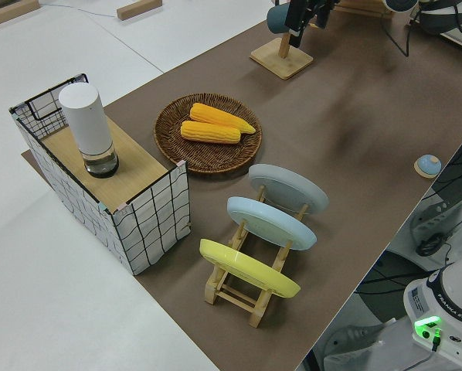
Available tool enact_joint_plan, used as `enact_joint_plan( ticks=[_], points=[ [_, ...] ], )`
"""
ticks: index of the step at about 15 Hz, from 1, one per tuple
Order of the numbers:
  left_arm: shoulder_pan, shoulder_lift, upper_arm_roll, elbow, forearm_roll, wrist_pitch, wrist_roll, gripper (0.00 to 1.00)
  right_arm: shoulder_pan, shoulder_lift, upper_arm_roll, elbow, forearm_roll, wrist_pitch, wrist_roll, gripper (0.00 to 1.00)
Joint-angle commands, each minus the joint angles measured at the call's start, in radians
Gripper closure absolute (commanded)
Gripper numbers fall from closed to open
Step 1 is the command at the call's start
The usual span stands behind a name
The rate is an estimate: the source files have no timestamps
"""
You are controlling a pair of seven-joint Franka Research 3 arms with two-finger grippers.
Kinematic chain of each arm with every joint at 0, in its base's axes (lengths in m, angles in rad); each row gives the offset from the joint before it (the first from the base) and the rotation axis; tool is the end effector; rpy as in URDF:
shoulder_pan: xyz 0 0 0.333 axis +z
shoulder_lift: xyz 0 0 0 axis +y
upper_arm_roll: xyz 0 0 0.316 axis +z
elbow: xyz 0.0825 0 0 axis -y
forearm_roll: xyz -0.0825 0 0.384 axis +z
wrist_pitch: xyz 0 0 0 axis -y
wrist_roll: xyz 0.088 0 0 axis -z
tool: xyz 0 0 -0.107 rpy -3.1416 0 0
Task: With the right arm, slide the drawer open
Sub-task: 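Pull the drawer handle toward the robot with the right gripper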
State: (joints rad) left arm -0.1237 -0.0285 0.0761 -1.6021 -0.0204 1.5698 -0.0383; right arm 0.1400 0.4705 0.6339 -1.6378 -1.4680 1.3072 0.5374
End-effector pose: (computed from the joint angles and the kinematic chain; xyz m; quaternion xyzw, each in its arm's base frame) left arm 0.5446 -0.0275 0.6253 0.9999 -0.0047 -0.0024 0.0112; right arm 0.5709 0.2936 0.4239 0.7666 0.1698 0.1307 0.6053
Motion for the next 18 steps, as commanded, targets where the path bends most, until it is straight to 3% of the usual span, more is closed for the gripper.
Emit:
enact_joint_plan(
  ticks=[1, 15, 18],
  points=[
    [-0.004, -0.008, 0.004, 0.002, 0.013, -0.014, 0.001, 0.00, 0.009, -0.001, 0.013, 0.021, 0.037, -0.043, 0.012, 0.982],
    [-0.004, -0.008, 0.004, 0.004, 0.013, -0.014, 0.001, 0.00, 0.038, -0.003, 0.069, 0.046, 0.121, -0.094, 0.053, 0.967],
    [-0.004, -0.008, 0.004, 0.004, 0.013, -0.014, 0.000, 0.00, 0.038, -0.003, 0.072, 0.046, 0.146, -0.105, 0.065, 0.919]
  ],
)
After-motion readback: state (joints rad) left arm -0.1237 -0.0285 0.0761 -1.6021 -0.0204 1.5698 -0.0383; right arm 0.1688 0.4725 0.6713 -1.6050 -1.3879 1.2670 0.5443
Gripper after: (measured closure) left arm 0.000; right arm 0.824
